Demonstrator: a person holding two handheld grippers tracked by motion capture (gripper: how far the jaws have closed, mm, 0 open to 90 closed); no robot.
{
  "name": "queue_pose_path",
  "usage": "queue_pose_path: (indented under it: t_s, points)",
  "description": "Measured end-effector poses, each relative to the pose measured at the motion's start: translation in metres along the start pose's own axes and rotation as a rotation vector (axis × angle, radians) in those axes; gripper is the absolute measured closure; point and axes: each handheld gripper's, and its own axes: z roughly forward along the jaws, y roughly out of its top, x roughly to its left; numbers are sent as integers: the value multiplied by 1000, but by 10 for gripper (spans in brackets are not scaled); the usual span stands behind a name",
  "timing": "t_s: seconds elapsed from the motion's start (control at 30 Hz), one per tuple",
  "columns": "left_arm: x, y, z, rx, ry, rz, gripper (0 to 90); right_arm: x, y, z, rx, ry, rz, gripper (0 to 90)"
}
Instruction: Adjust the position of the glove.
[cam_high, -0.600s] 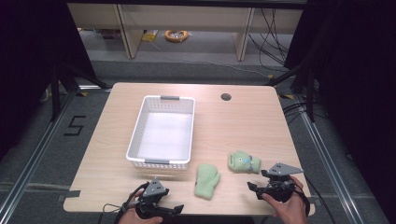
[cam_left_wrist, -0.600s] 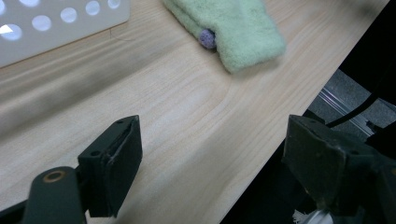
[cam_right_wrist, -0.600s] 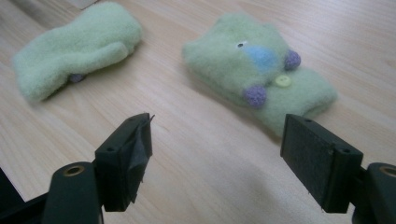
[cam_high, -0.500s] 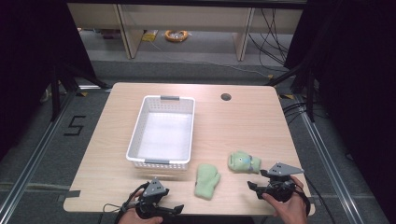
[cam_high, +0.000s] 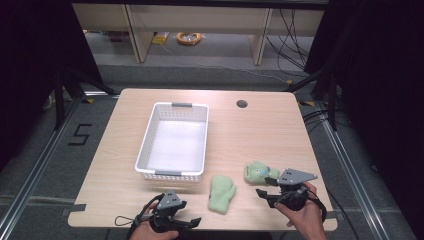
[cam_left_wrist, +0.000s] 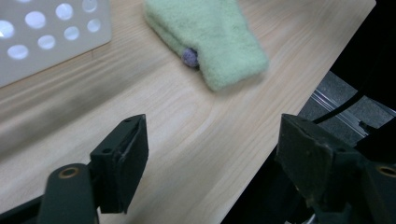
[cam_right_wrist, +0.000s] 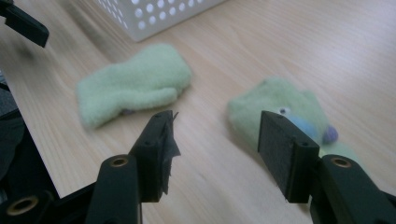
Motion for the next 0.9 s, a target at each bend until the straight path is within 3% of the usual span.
queue_pose_path:
  t_s: [0.03,0.07,0.1,0.2,0.23,0.33,0.37,0.47,0.5,0.6,0.7,0.77,0.87,0.9]
  points:
    - [-1,2,1,-7,1,6,264,3,3,2,4,14,12,494]
    - [0,4,1,10,6,42,271,2,7,4,2,31,-16,498]
    - [-3,6,4,-6,-4,27,279,3,11,6,4,35,-13,498]
    - [-7,10,9,5,-12,44,298,5,22,15,17,46,-41,520]
    - [-7,12,10,16,-9,67,302,7,25,18,29,59,-27,524]
    - [-11,15,17,19,-9,70,315,7,35,31,43,74,-56,546]
    - [-10,17,17,29,-16,105,323,8,37,35,59,84,-46,554]
    - [-13,21,22,8,-13,85,344,9,44,46,77,108,-56,576]
    - [-10,24,22,28,-17,128,357,8,46,49,83,116,-52,583]
    - [-12,26,27,18,-17,104,379,7,51,61,93,115,-51,599]
    - [-12,32,36,43,-23,133,404,8,57,72,121,131,-51,622]
    - [-15,34,41,36,-39,106,405,9,59,80,126,138,-49,634]
    - [-16,37,45,41,-39,133,421,9,63,91,159,141,-52,662]
    - [-15,38,46,58,-37,160,428,9,64,92,178,146,-55,665]
